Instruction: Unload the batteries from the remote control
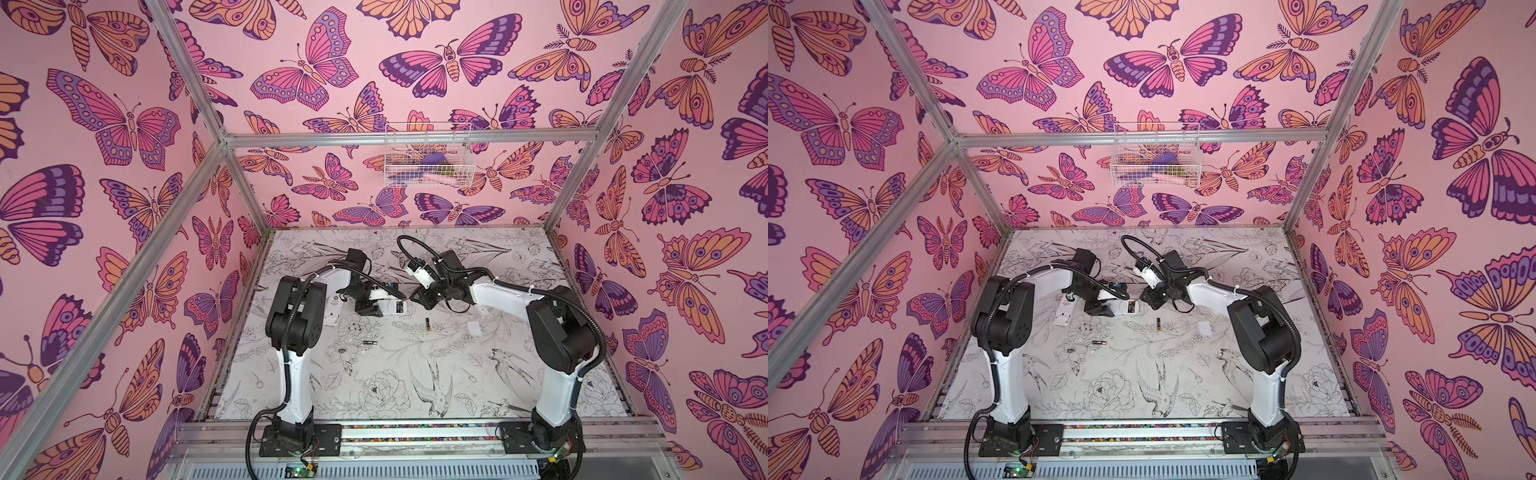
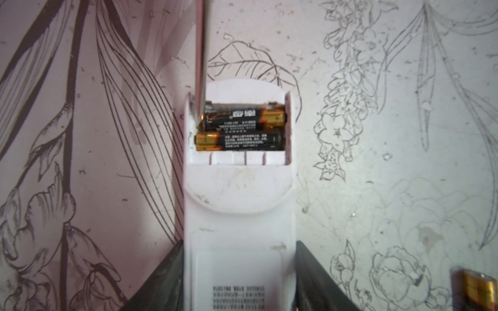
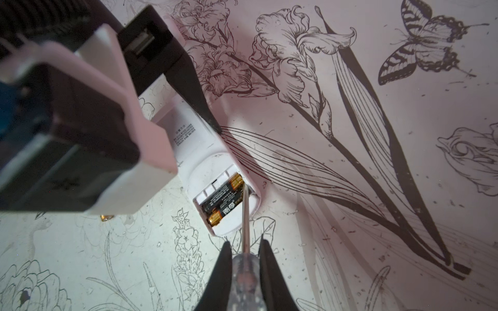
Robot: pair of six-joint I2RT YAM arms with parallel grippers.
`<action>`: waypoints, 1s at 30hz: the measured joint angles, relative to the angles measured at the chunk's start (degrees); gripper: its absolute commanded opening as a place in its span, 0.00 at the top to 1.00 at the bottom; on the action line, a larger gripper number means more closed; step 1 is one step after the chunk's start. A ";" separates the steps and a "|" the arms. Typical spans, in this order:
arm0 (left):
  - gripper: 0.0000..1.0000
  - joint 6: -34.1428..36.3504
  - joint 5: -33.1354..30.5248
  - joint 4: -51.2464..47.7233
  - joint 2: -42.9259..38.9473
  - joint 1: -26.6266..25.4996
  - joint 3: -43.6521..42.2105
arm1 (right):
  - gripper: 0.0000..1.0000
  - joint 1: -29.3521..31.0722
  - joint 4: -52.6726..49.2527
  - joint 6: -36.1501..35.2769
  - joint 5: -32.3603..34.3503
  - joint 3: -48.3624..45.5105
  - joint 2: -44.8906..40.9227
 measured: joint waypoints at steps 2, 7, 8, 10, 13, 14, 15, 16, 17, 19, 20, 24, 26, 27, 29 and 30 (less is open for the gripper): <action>0.41 -0.15 0.00 0.00 0.00 0.00 0.00 | 1.00 0.70 0.59 -0.35 1.27 -0.20 -0.02; 0.41 -0.22 -0.02 0.02 0.00 -0.02 0.00 | 1.00 1.38 5.77 -1.62 2.43 -3.67 -0.50; 0.41 -0.22 -0.04 0.02 0.00 -0.02 0.00 | 1.00 1.38 6.45 -1.97 2.43 -4.13 -0.66; 0.41 -0.24 -0.04 0.02 0.00 -0.02 0.00 | 1.00 1.38 7.02 -2.89 2.40 -4.50 -0.72; 0.41 -0.26 -0.04 0.02 0.00 -0.02 0.00 | 1.00 1.38 7.04 -3.78 2.34 -4.50 -0.72; 0.41 -0.26 -0.04 0.02 0.00 -0.02 0.00 | 1.00 1.38 7.04 -3.91 2.21 -4.50 -0.72; 0.41 -0.26 -0.04 0.02 0.00 -0.02 0.00 | 1.00 1.22 6.99 -3.93 1.79 -4.48 -0.70; 0.41 -0.26 -0.04 0.02 0.00 -0.02 0.00 | 1.00 0.90 6.80 -3.91 1.07 -4.33 -0.55; 0.41 -0.24 -0.04 0.02 0.00 -0.02 0.00 | 1.00 0.37 6.14 -3.82 -0.17 -3.65 -0.11; 0.41 -0.26 -0.04 0.02 0.00 -0.02 0.00 | 1.00 -1.11 4.26 -2.84 -3.67 -1.86 1.09; 0.41 -0.24 -0.04 0.02 0.00 -0.02 0.00 | 1.00 -1.92 3.13 -2.32 -5.64 -0.76 1.86; 0.41 -0.24 -0.04 0.02 0.00 -0.02 0.00 | 1.00 -4.55 -0.44 0.59 -12.22 2.64 4.33; 0.41 -0.20 -0.04 0.02 0.00 -0.02 0.00 | 1.00 -5.46 -0.81 2.34 -14.29 3.02 4.74; 0.41 -0.17 -0.04 0.02 0.00 -0.02 0.00 | 1.00 -5.86 -0.94 3.32 -15.21 3.02 4.81; 0.41 -0.20 -0.04 0.02 0.00 -0.02 0.00 | 1.00 -6.51 -1.07 4.92 -17.90 3.08 4.81; 0.41 -0.20 -0.04 0.02 0.00 -0.02 0.00 | 1.00 -6.58 -1.18 5.49 -19.41 3.26 4.81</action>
